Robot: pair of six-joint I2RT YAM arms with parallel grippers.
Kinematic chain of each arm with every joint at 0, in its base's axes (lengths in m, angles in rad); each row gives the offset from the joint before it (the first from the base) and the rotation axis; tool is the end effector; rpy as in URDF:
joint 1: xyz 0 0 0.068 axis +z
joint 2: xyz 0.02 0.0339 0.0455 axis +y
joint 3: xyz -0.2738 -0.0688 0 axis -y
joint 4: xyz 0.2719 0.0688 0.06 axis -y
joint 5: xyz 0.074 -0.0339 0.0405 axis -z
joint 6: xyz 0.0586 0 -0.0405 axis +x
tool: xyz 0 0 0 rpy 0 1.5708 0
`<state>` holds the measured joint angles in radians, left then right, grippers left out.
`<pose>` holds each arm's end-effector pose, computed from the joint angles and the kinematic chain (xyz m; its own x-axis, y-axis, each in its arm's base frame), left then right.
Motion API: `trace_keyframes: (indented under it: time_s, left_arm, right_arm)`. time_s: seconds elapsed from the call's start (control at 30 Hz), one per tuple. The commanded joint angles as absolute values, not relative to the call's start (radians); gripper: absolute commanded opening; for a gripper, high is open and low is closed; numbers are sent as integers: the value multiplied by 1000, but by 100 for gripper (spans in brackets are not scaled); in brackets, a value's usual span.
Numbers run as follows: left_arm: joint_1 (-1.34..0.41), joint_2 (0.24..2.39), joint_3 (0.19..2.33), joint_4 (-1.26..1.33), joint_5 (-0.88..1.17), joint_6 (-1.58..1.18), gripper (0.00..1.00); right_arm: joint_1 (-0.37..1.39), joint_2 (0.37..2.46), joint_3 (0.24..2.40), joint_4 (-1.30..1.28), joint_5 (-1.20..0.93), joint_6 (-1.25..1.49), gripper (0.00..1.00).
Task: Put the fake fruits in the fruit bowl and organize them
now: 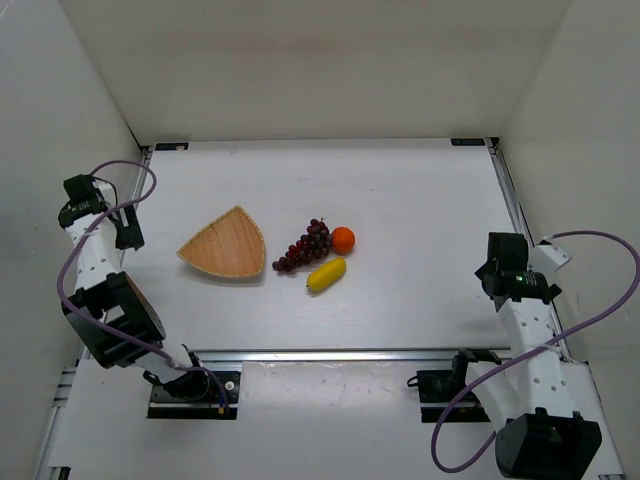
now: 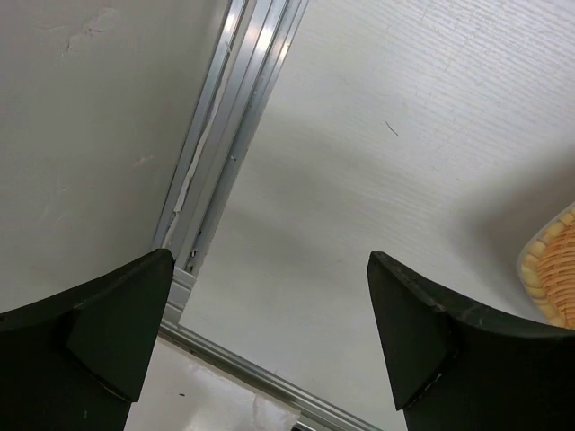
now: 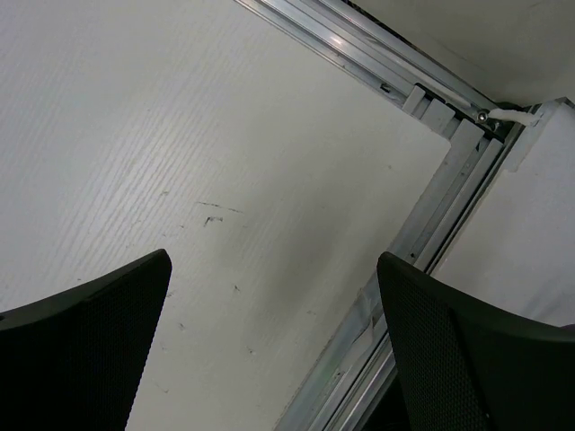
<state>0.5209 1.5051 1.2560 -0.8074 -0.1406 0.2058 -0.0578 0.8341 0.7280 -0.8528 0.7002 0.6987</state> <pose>0.2954 0.1789 0.2629 -0.8521 -0.2557 -0.4566 -0.3866 0.8956 0.2200 0.1785 -0.0482 0.2499 -0.3596 0.5135 -0.7791 0.8424 0.5378 -0.0344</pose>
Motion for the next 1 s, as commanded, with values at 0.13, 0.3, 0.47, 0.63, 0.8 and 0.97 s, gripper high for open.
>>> trace_keyframes:
  time_s: [0.13,0.3,0.47,0.63,0.8,0.97]
  left_arm:
    - [494,1431,1243,-808,-63,290,100]
    - [258,1373,1233,-808,-100,339,100]
    - [-223,1429,1302,-842,-150,353,100]
    - [-481,1677,1478,-917,-36,344,100]
    - [-612,1888,1670,-972,116,333,100]
    - [-653,2035,1709,-973,88,310,100]
  right_arm:
    - [-61,811,721,-828,719,693,99]
    - [-61,811,730,-828,690,693,99]
    - [-61,836,750,-828,644,693,99]
    - [-61,836,750,-838,624,693,99]
    - [-52,810,732,-857,624,693,99]
    - [-52,785,721,-877,646,684,99]
